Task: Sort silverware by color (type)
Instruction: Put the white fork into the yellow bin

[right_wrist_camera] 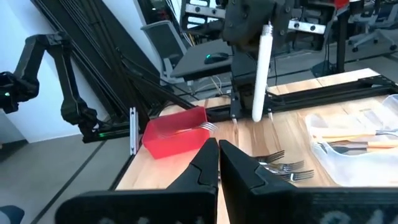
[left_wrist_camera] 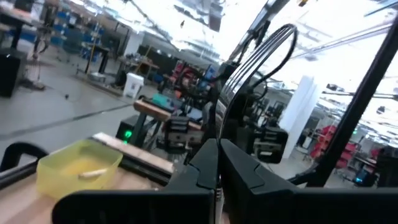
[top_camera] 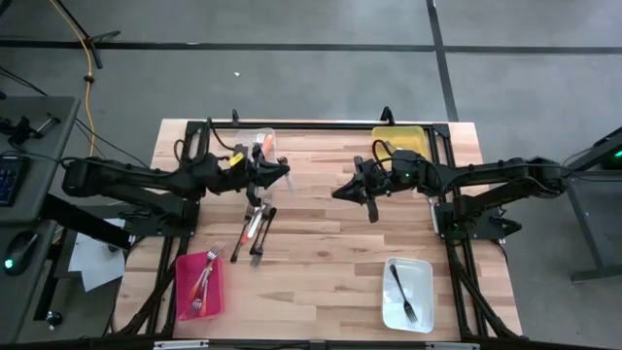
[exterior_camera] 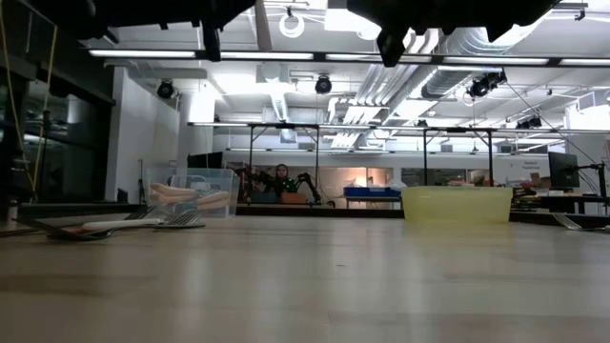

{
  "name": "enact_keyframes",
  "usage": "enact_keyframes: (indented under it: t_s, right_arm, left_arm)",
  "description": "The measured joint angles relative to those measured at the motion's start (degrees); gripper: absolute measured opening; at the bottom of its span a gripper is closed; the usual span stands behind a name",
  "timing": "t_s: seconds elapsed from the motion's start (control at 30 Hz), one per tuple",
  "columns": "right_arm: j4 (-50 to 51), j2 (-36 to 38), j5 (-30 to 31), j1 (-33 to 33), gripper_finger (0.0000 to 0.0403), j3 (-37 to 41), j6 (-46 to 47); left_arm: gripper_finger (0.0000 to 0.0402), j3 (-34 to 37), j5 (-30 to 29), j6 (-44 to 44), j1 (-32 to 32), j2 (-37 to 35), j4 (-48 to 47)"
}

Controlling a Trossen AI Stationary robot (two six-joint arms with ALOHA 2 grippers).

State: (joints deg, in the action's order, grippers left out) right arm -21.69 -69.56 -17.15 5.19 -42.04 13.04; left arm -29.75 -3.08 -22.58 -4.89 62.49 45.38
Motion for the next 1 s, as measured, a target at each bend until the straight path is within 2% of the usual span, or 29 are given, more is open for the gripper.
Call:
enact_keyframes:
  t_s: [0.43, 0.57, 0.67, 0.83, 1.0]
  right_arm:
    - [-1.83, 0.0, 0.55, -0.47, 0.0, 0.0, 1.54]
    - [-4.14, -0.25, 0.81, -0.5, 0.0001, 0.0, 3.7]
    - [-4.0, -0.62, 6.24, -0.42, 0.0009, 0.0, 6.28]
    - [-4.03, -0.85, 12.68, -0.39, 0.0058, 0.0, 7.55]
    - [-1.99, -1.65, 12.67, -0.43, 0.0142, -1.5, 7.9]
  left_arm:
    - [0.0001, -0.46, 1.05, 2.27, 0.02, 1.51, 0.99]
    - [0.0, -3.04, 4.06, 3.08, 0.02, 4.38, 0.81]
    - [0.0, -6.07, 5.17, 4.53, 0.02, 7.77, 1.09]
    - [0.0, -10.98, 7.59, 5.18, 0.02, 14.16, 0.96]
    - [0.0, -14.49, 8.38, 5.22, 0.02, 18.5, 0.93]
